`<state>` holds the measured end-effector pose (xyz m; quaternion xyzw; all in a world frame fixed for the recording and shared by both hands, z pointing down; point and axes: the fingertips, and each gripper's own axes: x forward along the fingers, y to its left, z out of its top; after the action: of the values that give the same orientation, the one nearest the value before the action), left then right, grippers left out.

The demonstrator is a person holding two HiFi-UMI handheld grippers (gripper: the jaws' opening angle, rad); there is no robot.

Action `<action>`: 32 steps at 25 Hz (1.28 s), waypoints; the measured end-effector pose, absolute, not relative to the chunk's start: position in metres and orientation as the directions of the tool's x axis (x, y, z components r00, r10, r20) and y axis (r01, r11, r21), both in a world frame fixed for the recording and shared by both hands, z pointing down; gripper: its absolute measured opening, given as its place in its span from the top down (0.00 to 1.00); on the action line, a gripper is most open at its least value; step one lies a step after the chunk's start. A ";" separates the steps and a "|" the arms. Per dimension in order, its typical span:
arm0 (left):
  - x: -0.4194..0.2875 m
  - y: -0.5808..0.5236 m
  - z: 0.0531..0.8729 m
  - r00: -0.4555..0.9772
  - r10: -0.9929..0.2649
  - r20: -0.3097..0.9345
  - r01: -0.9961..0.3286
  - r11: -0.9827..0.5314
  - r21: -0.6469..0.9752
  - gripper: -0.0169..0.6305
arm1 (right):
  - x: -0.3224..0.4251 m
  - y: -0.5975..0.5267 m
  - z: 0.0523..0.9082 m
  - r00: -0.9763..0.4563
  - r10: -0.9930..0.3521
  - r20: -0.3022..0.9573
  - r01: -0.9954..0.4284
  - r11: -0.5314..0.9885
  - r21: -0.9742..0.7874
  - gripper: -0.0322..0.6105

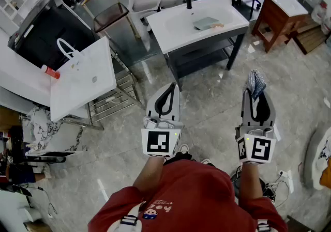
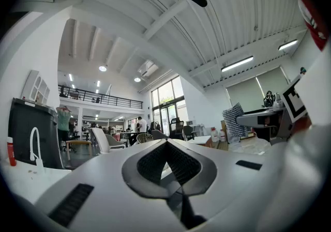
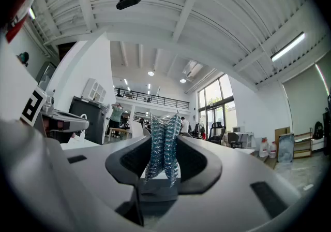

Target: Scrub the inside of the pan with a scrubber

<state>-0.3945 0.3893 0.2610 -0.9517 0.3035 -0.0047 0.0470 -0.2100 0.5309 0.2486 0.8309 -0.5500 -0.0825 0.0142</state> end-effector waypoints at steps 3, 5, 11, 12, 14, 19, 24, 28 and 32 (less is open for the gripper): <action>-0.395 0.389 0.260 0.817 -0.577 -0.021 -0.576 -0.812 -0.096 0.96 | -0.213 0.528 0.247 0.377 -0.918 -0.126 -0.913 -0.391 0.117 0.71; -0.397 0.389 0.260 0.818 -0.575 -0.024 -0.574 -0.813 -0.096 0.96 | -0.216 0.525 0.248 0.376 -0.919 -0.123 -0.913 -0.390 0.120 0.71; -0.409 0.380 0.263 0.819 -0.573 -0.031 -0.573 -0.815 -0.083 0.96 | -0.228 0.509 0.256 0.372 -0.922 -0.109 -0.918 -0.382 0.104 0.70; -0.412 0.377 0.264 0.819 -0.572 -0.028 -0.573 -0.816 -0.082 0.96 | -0.231 0.506 0.257 0.371 -0.922 -0.108 -0.919 -0.381 0.100 0.70; -0.419 0.369 0.268 0.818 -0.574 -0.021 -0.574 -0.815 -0.082 0.96 | -0.236 0.499 0.258 0.371 -0.922 -0.108 -0.919 -0.381 0.097 0.70; -0.437 0.343 0.274 0.817 -0.577 -0.026 -0.577 -0.814 -0.065 0.96 | -0.251 0.481 0.260 0.389 -0.915 -0.103 -0.913 -0.398 0.086 0.69; -0.442 0.328 0.287 0.836 -0.548 -0.013 -0.548 -0.835 -0.042 0.96 | -0.260 0.467 0.266 0.411 -0.907 -0.090 -0.901 -0.420 0.107 0.69; -0.433 0.318 0.293 0.848 -0.529 -0.013 -0.529 -0.848 -0.008 0.96 | -0.256 0.460 0.265 0.425 -0.901 -0.081 -0.893 -0.433 0.123 0.69; -0.421 0.314 0.299 0.861 -0.509 0.009 -0.509 -0.861 -0.027 0.96 | -0.246 0.458 0.273 0.438 -0.896 -0.065 -0.888 -0.443 0.122 0.68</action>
<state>-0.4208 0.3139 0.2991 -0.9645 0.2638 -0.0080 0.0117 -0.2462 0.4583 0.2729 0.8473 -0.5266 -0.0602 0.0349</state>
